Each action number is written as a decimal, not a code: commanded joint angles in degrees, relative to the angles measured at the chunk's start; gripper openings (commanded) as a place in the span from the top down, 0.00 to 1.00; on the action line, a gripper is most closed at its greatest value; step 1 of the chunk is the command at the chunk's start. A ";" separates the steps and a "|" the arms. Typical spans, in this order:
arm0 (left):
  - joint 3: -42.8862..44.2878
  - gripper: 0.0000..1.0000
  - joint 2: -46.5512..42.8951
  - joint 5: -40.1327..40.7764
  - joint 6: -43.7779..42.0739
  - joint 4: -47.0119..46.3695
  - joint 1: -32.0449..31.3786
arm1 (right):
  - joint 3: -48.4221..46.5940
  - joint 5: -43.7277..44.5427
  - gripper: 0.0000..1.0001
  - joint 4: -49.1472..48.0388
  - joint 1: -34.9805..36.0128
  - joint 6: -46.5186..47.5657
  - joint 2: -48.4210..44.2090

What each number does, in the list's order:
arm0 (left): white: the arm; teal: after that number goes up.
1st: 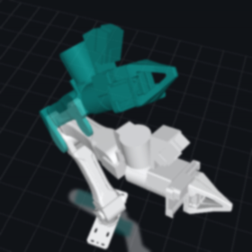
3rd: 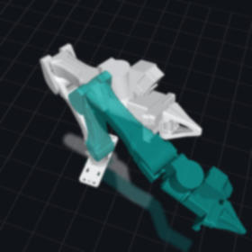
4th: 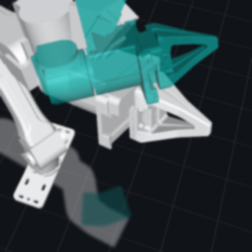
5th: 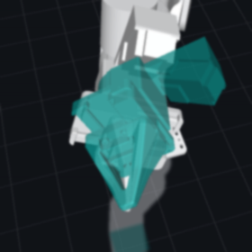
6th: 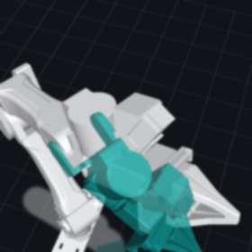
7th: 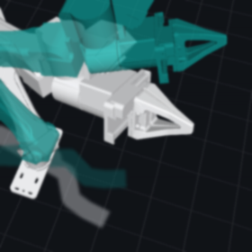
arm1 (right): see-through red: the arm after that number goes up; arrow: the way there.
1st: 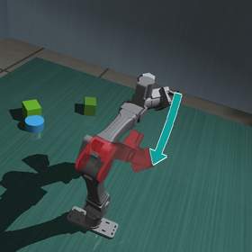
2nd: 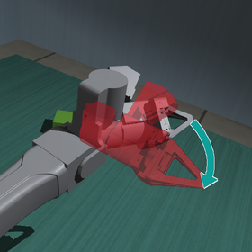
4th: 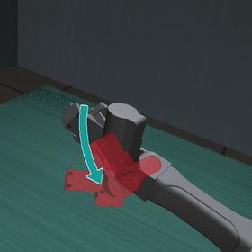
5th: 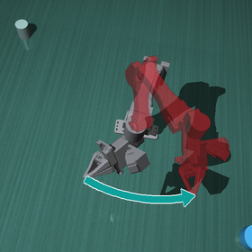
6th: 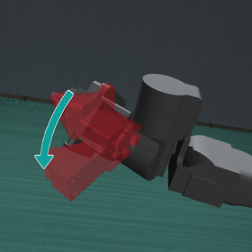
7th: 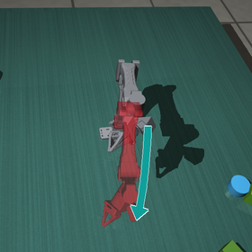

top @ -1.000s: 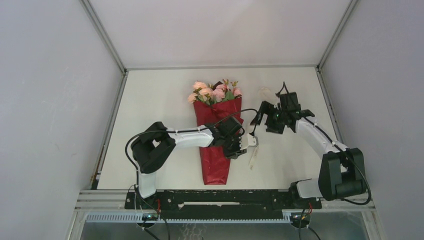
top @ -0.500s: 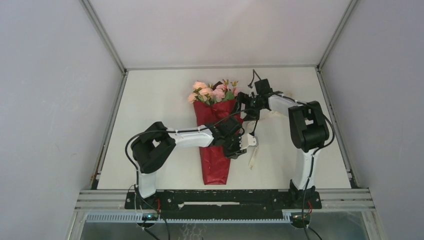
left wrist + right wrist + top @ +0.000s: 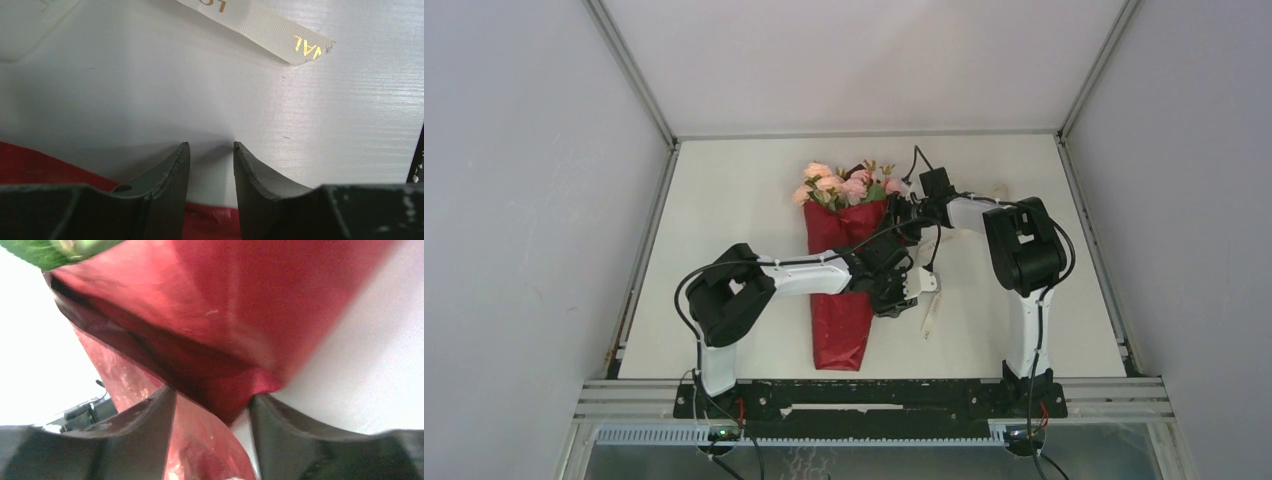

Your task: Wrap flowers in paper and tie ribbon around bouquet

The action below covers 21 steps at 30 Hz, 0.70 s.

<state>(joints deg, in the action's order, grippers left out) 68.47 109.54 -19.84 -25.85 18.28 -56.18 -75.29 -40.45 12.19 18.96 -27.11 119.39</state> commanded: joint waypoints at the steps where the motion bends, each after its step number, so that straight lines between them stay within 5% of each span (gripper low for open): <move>1: -1.14 0.58 4.18 0.27 0.97 5.36 -0.24 | 4.80 -2.95 0.49 -5.47 -0.29 -3.93 2.36; 11: -0.98 0.58 4.21 0.38 1.15 5.48 -0.25 | 7.96 -10.33 0.99 -15.98 -0.90 -7.80 2.74; 15: -0.43 0.56 4.00 0.11 1.26 6.41 -0.24 | 7.95 -11.59 1.00 -18.40 -1.18 -8.96 3.28; 21: 4.30 0.28 0.02 -6.52 7.06 10.47 0.27 | 5.82 -12.78 1.00 -17.57 -2.93 -7.71 4.38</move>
<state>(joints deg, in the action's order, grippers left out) 70.02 109.65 -21.39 -24.21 21.39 -56.25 -67.33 -51.24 -3.62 17.17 -35.51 122.83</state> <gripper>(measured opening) 0.670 0.006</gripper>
